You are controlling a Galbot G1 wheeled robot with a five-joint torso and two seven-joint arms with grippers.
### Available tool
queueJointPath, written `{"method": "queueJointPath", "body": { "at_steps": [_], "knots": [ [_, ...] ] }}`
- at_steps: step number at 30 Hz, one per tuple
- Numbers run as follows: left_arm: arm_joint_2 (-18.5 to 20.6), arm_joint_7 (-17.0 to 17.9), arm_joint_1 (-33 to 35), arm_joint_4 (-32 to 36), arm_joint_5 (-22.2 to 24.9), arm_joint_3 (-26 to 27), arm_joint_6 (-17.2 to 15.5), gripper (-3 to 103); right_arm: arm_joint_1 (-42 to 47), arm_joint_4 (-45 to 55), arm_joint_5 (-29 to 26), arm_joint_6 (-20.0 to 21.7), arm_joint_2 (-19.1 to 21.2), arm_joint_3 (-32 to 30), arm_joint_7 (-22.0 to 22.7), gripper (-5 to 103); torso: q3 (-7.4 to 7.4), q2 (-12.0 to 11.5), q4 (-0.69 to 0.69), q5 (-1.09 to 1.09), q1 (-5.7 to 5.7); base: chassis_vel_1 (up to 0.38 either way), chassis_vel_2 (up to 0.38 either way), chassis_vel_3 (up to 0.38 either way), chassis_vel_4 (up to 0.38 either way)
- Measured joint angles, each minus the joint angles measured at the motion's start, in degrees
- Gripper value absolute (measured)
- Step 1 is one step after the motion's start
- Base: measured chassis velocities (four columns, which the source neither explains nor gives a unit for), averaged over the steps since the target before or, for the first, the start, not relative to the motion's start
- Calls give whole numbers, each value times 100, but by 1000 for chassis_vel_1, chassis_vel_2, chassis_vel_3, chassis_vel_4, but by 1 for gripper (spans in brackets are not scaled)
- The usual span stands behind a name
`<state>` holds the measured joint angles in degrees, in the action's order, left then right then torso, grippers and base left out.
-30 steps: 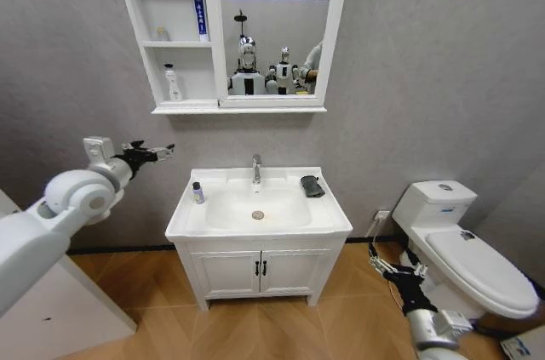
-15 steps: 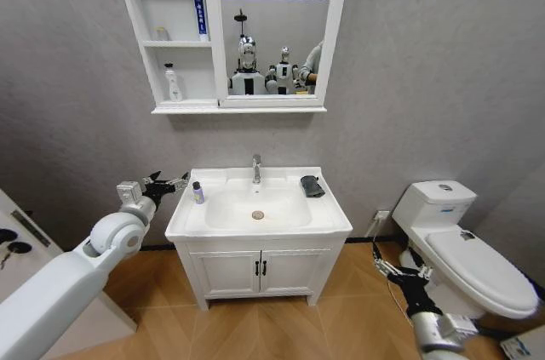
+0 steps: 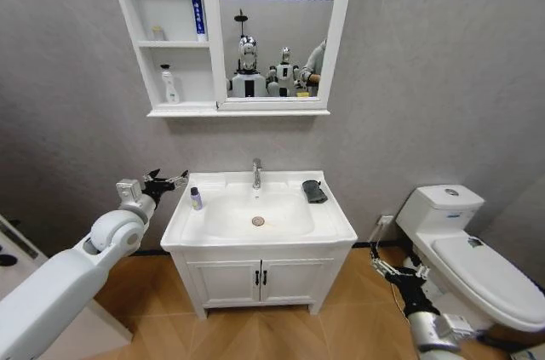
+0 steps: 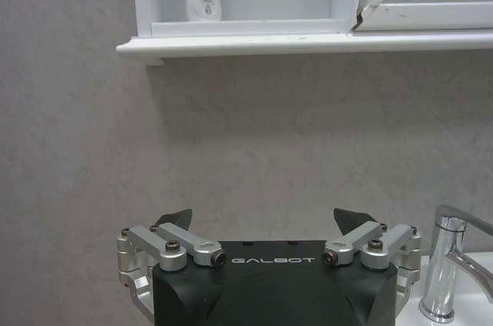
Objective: Move facial cleanser and shampoo from washbasin to cabinet, then wipe washbasin with towel.
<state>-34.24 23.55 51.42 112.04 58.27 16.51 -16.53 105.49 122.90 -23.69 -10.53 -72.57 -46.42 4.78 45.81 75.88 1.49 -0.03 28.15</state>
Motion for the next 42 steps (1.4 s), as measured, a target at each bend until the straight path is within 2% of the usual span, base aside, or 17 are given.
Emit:
{"method": "queueJointPath", "body": {
  "at_steps": [5, 8, 19, 31, 42],
  "knots": [
    [-103, -1, 55, -138, -133, -114, 31, 100, -9, 6, 69, -3, 29, 8, -25, 100, -3, 2, 1, 1, -8, -34, 15, -20, -18],
    [-300, -57, 194, -465, -456, -230, 136, 100, -7, -10, 144, -3, 42, 26, -88, 100, -4, 5, -1, 1, -14, 63, -30, -49, 58],
    [-804, -181, 551, -903, -803, -389, 183, 100, 32, -77, 194, 50, 60, -49, -62, 100, -3, 4, 1, 2, -9, 16, -5, -12, 12],
    [-1170, -445, 270, -1802, -1230, -590, 305, 100, -13, -186, 198, 70, 144, 40, -63, 100, -3, 4, 1, 1, -9, 0, 0, 0, 0],
    [-1325, -465, -131, -2050, -1309, -1012, 314, 100, -36, -254, 199, 69, 171, 49, -66, 100, -3, 4, 0, 2, -9, 0, 0, 0, 0]
  ]
}}
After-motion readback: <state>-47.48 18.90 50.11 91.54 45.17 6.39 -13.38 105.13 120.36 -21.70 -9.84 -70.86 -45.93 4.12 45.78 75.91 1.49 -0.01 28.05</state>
